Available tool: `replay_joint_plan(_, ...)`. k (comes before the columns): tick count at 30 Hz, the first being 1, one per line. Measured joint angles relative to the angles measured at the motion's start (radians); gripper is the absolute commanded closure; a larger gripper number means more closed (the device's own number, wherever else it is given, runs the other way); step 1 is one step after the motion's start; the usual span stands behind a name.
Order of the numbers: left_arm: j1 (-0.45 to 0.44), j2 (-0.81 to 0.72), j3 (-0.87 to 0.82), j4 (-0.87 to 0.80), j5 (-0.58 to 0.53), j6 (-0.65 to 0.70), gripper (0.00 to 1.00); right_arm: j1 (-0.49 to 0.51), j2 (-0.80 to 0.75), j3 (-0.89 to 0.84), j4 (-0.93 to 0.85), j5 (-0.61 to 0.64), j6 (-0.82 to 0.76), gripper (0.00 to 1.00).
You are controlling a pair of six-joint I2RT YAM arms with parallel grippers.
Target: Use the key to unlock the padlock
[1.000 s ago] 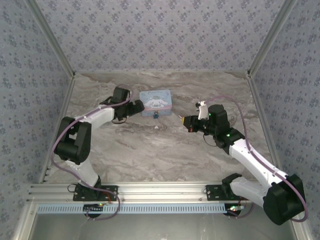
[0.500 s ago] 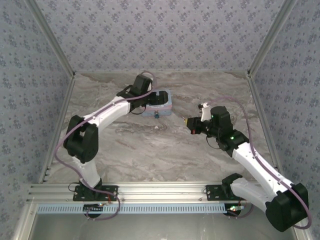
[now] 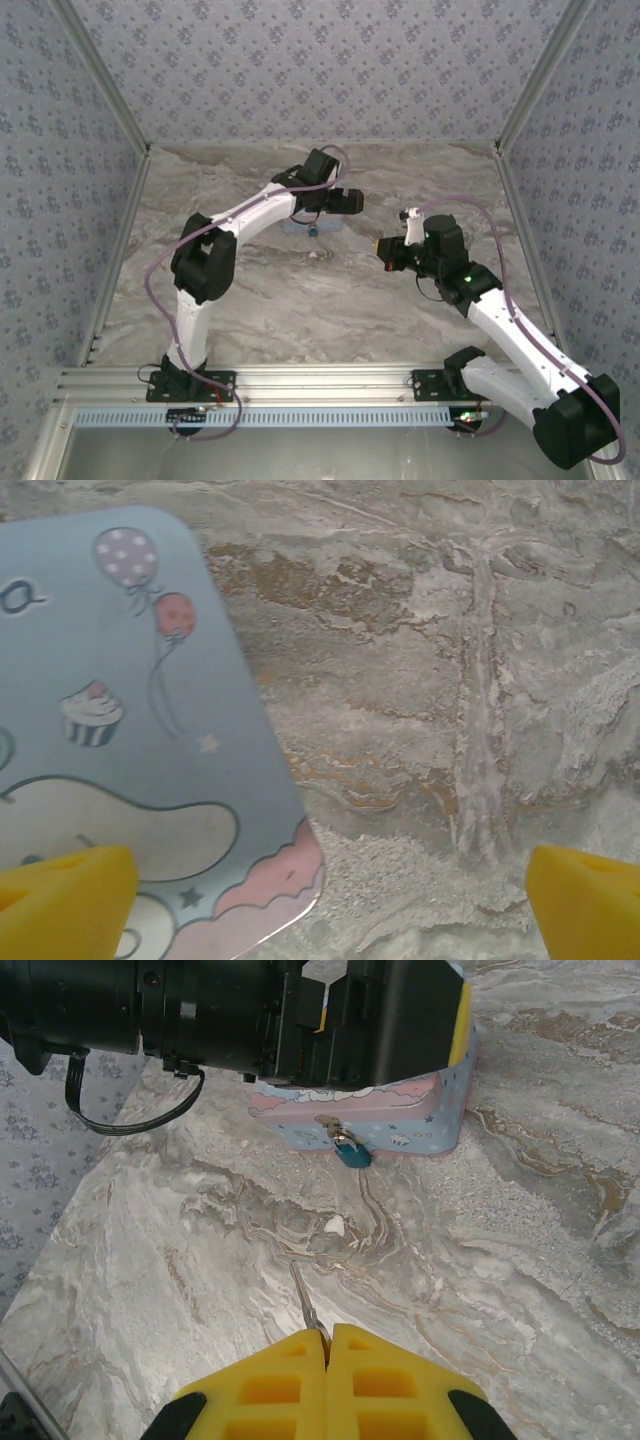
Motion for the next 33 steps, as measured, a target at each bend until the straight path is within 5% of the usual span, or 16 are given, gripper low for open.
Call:
replay_joint_plan(16,-0.023,0.061,0.072,-0.033,-0.006,0.026,0.01,0.000,-0.011,0.001,-0.011,0.000,-0.007,0.97)
replay_joint_plan(33,-0.098,-0.051,-0.102,0.024,0.006,0.014,0.00,-0.052,-0.084,0.028,-0.084,0.007,-0.023,0.96)
